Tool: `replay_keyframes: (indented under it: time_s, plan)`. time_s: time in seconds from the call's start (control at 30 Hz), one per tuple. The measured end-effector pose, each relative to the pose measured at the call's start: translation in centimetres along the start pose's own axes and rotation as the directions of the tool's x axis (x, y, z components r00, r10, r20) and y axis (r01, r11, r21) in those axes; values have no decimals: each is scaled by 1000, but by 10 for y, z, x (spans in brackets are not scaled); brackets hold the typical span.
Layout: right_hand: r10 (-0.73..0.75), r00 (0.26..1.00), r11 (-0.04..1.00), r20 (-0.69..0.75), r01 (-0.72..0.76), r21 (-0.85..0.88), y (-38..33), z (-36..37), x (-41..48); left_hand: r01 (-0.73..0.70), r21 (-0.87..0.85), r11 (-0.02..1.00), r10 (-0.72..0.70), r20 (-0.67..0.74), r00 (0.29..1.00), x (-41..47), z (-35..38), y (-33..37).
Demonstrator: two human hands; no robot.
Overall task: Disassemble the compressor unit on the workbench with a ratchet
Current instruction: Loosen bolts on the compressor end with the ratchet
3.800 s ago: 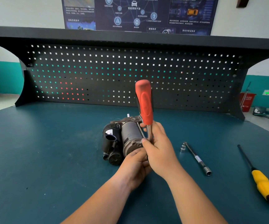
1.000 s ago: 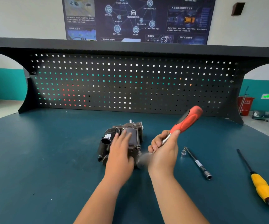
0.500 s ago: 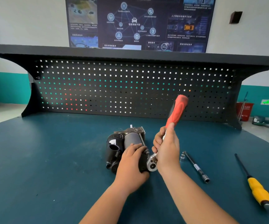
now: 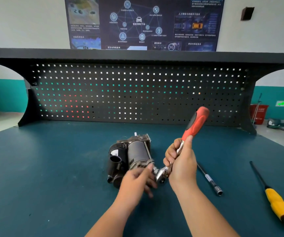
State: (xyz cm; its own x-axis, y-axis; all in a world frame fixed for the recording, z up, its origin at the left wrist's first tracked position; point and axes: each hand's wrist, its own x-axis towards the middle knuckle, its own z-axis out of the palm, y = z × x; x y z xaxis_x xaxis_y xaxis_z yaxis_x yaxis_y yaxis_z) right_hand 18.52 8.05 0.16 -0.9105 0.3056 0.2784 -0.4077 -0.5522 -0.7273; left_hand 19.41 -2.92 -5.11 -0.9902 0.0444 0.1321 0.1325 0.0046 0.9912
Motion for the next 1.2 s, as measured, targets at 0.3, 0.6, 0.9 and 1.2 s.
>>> replay_keyframes:
  time_s: [0.3, 0.6, 0.9, 1.2]
  plan:
    - [-63, 995, 984, 71, 74, -164, 0, 5, -7, 438, -325, 838, -375, 240, 895, 5, 9, -2]
    - [-224, 890, 800, 396, 401, -447, 6, 9, -14, 354, -321, 878, -278, 261, 925, 5, 12, -4]
    - [-258, 781, 562, 569, 600, -569, 18, 16, -27, 309, -457, 834, -214, 247, 945, 4, 11, -4]
    - [226, 883, 926, -411, -64, 371, 6, -13, -2, 417, -399, 817, -334, 263, 905, 9, 13, -2]
